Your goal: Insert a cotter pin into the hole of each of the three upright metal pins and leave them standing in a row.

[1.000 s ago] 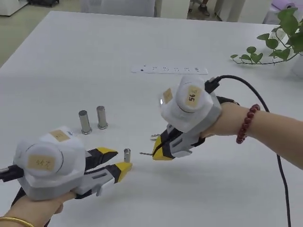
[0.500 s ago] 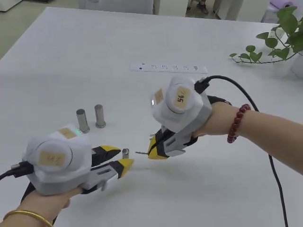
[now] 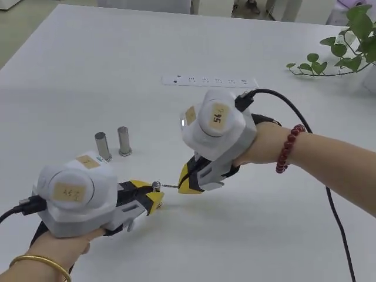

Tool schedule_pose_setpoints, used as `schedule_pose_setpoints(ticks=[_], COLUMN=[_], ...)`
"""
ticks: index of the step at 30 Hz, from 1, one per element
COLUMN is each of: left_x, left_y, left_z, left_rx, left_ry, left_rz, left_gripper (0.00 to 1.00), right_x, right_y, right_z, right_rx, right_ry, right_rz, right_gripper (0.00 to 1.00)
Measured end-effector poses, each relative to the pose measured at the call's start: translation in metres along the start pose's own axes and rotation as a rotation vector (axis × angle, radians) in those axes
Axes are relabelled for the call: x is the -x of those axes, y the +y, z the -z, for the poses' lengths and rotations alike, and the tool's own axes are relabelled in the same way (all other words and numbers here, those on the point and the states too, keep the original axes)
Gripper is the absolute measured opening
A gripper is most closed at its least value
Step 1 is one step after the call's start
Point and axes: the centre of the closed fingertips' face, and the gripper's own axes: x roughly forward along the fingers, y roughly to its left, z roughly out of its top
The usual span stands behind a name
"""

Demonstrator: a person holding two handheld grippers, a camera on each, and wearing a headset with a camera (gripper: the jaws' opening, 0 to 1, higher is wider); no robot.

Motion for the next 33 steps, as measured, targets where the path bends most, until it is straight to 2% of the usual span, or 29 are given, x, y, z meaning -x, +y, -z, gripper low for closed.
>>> schedule_pose_setpoints(ticks=[33], left_x=[-0.0046], left_y=[0.0013], left_z=[0.0041], left_rx=[-0.014], left_ry=[0.014], left_rz=[0.008], left_gripper=[0.08], right_x=[-0.0031], right_y=[-0.0021], right_z=[-0.0042], right_rx=[0.053], right_ry=[0.041], right_rz=[-0.001], right_gripper=[0.04])
